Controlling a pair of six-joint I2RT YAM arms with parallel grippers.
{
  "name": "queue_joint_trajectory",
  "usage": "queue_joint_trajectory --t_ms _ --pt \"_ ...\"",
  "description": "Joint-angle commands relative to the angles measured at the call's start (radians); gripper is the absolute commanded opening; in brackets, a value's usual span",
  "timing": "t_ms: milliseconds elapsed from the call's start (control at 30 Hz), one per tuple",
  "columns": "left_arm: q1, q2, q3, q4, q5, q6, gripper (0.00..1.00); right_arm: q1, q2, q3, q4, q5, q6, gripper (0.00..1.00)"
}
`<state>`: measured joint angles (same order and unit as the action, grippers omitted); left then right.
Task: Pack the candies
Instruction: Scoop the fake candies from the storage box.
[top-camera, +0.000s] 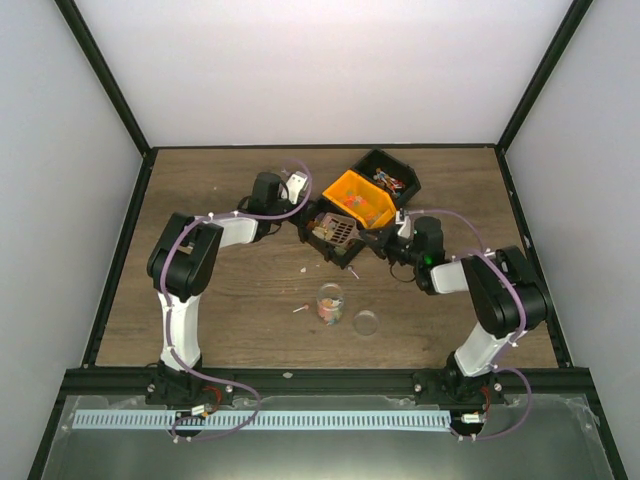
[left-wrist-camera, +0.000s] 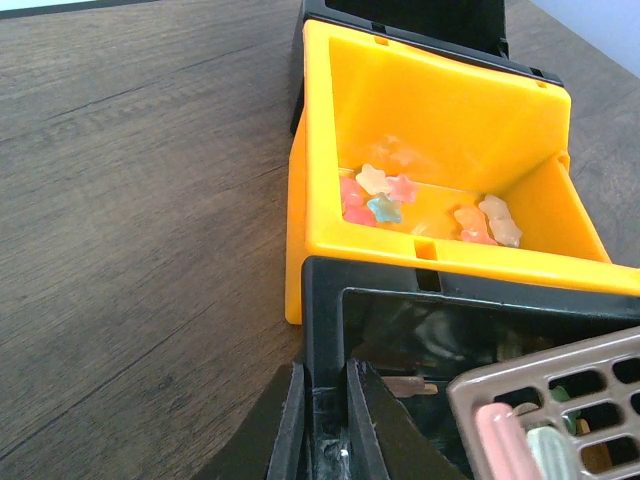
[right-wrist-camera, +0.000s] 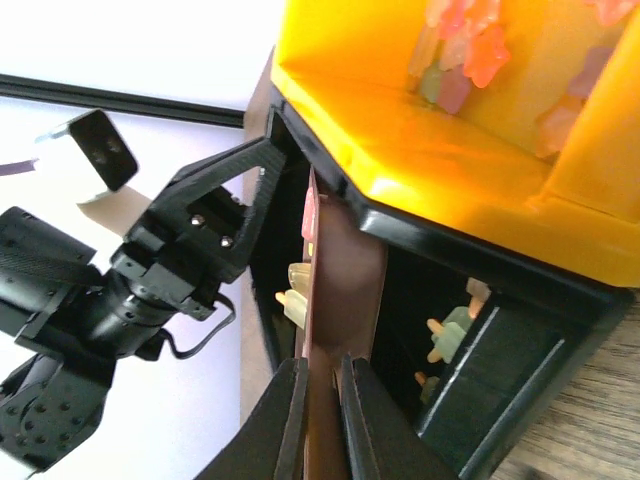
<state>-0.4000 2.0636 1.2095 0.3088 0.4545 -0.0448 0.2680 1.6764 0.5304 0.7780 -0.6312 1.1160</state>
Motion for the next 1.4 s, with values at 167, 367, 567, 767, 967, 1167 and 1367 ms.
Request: queue_joint_trajectory --t_ms 167,367,567,767,967,1167,1367 --pt "-0.016 0.055 -0.056 -0.104 0.003 0.013 0.04 -0.043 -0.080 -0.015 0.107 -0.111 0.045 0.01" --pt "-0.017 0.056 -0.057 -0.102 0.004 0.011 0.04 -0.089 -0.162 -0.024 0.047 -0.129 0.026 0.01" --pt "-0.017 0.052 -0.058 -0.108 -0.001 0.015 0.04 -0.143 -0.255 -0.085 0.005 -0.158 0.011 0.01" --pt "-0.017 0.071 -0.046 -0.090 0.022 -0.004 0.04 -0.122 -0.147 -0.071 0.212 -0.216 0.133 0.01" --pt "-0.015 0.049 -0.064 -0.097 -0.009 0.013 0.04 -0.215 -0.199 -0.092 0.054 -0.219 0.051 0.01" --pt "-0.017 0.056 -0.062 -0.087 0.007 0.001 0.04 -0.187 -0.266 -0.105 0.010 -0.224 0.052 0.01" --pt "-0.017 0.038 -0.076 -0.083 0.005 0.003 0.04 -0.190 -0.486 -0.076 -0.358 -0.178 -0.151 0.01"
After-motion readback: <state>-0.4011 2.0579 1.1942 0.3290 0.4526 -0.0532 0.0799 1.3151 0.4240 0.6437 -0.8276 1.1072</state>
